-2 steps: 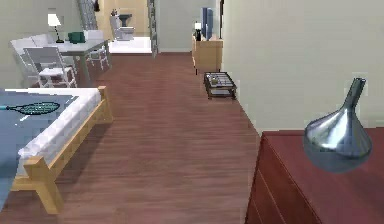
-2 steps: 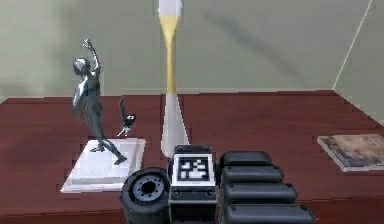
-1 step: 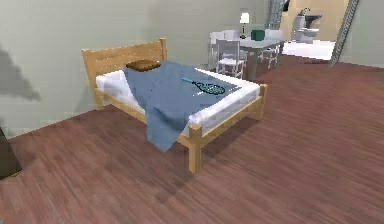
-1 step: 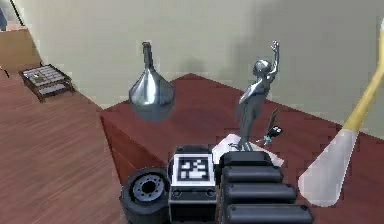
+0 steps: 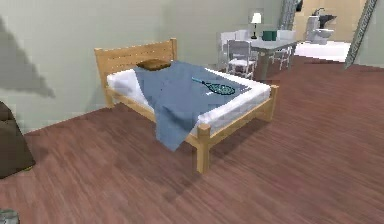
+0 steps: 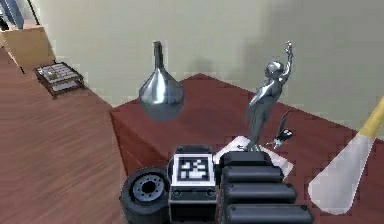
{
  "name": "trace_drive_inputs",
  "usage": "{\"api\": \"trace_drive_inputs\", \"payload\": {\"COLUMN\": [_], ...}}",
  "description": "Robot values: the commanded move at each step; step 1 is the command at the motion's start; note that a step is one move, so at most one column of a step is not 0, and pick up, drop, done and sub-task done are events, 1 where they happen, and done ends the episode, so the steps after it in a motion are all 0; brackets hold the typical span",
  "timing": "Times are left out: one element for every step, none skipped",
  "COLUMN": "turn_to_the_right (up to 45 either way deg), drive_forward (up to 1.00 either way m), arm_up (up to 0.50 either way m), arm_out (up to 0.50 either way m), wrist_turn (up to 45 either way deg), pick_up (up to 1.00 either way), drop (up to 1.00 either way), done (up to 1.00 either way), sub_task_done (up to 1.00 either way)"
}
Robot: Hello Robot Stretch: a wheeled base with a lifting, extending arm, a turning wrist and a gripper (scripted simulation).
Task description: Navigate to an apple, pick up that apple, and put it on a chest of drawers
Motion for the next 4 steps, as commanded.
{"api": "trace_drive_inputs", "payload": {"turn_to_the_right": [45.0, 6.0, 3.0, 0.0], "drive_forward": [0.00, 0.00, 0.00, 0.30], "arm_up": [0.00, 0.00, 0.00, 0.00], "arm_out": [0.00, 0.00, 0.00, 0.00], "wrist_turn": [0.0, 0.0, 0.0, 0.0], "pick_up": [0.00, 0.00, 0.00, 0.00], "drop": [0.00, 0.00, 0.00, 0.00], "done": [0.00, 0.00, 0.00, 0.00], "sub_task_done": [0.00, 0.00, 0.00, 0.00]}}
